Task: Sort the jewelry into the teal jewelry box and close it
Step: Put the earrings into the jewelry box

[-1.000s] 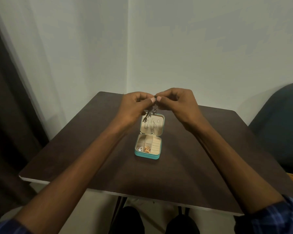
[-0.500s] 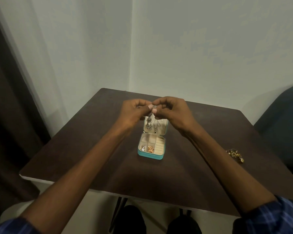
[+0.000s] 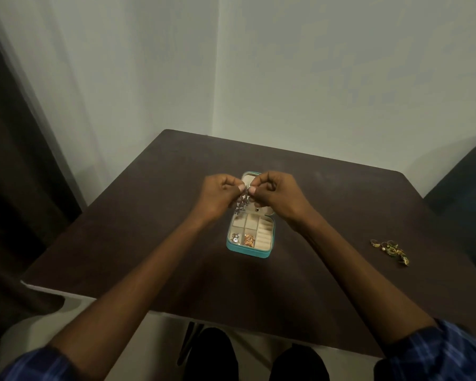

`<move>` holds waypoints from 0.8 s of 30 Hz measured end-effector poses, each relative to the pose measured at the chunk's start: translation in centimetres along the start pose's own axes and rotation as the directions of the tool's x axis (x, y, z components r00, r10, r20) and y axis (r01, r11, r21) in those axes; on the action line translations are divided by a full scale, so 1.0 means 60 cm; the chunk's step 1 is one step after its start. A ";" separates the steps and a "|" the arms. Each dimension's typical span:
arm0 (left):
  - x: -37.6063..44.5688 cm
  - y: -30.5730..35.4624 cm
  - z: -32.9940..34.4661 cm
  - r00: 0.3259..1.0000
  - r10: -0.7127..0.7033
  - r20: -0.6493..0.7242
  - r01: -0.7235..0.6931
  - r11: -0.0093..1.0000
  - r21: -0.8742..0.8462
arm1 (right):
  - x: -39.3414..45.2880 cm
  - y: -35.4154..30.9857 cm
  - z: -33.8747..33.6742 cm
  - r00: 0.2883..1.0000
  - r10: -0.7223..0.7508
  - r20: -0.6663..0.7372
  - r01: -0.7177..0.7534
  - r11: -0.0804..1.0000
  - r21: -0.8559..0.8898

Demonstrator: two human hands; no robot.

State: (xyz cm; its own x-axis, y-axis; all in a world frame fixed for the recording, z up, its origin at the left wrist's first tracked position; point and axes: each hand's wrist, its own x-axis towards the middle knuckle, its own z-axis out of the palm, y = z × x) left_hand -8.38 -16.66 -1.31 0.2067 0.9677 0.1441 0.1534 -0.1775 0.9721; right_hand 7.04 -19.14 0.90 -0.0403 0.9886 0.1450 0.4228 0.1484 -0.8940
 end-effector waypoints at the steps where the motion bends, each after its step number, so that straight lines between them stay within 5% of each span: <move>1: 0.002 -0.008 0.002 1.000 -0.012 0.011 0.012 1.000 0.010 | 0.001 0.005 0.002 1.000 0.011 0.008 -0.011 1.000 0.001; 8: 0.004 -0.042 0.017 0.997 -0.072 -0.007 0.072 0.997 -0.006 | 0.004 0.034 0.016 0.997 0.073 0.034 -0.073 0.997 -0.006; 24: 0.005 -0.081 0.025 0.998 0.009 -0.066 0.018 0.919 0.393 | 0.006 0.068 0.040 0.999 0.048 -0.004 -0.046 0.938 -0.343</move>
State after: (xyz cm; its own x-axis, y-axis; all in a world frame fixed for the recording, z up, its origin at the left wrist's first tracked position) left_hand -7.62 -15.78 -6.29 0.1439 0.9759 0.1643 0.5244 -0.2160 0.8236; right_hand 6.59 -18.14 -3.73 -0.0169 0.9945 0.1038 0.7089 0.0851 -0.7002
